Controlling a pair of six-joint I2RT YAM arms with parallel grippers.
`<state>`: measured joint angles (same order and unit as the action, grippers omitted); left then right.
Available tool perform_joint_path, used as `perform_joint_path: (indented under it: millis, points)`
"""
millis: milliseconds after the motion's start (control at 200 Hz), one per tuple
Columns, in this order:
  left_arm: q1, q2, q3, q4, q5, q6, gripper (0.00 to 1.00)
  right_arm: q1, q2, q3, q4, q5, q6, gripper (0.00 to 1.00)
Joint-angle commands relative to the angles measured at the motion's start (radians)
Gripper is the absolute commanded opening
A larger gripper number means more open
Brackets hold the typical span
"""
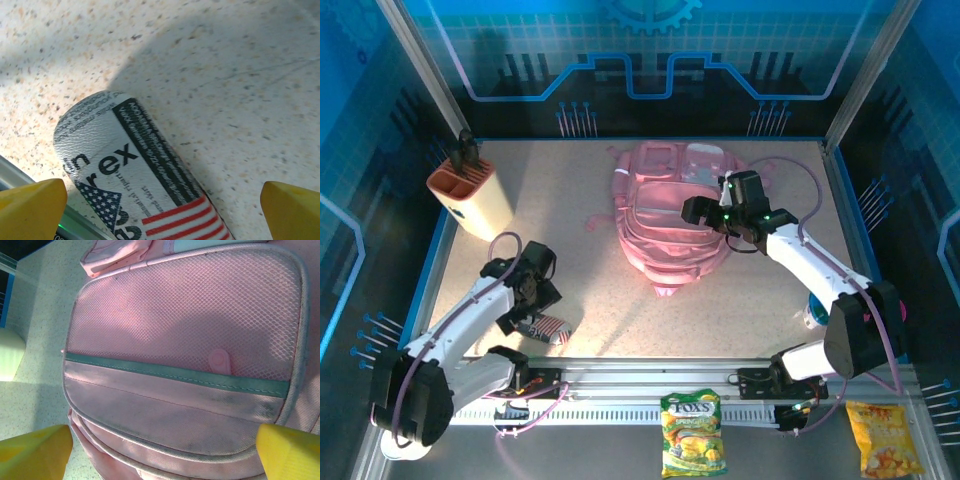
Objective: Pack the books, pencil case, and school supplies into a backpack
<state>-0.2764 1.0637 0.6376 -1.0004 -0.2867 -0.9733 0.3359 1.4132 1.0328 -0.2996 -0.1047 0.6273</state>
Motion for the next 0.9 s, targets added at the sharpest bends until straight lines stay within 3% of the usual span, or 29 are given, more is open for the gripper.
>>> perform_joint_path:
  millis: [0,240,500,890]
  points:
    - [0.016,0.010,-0.035,-0.029,-0.047,-0.118,0.99,0.015,0.010,0.039,-0.010,-0.001,-0.011,0.95]
    - [0.040,0.047,-0.105,0.112,0.030,-0.151,0.98,0.019,0.013,0.042,-0.007,-0.006,0.000,0.95]
    - [0.040,0.082,-0.105,0.227,0.109,-0.113,0.86,0.025,0.014,0.049,-0.006,-0.007,0.009,0.94]
    - [0.041,0.117,-0.120,0.230,0.083,-0.148,0.77,0.028,0.009,0.042,-0.006,0.002,0.011,0.93]
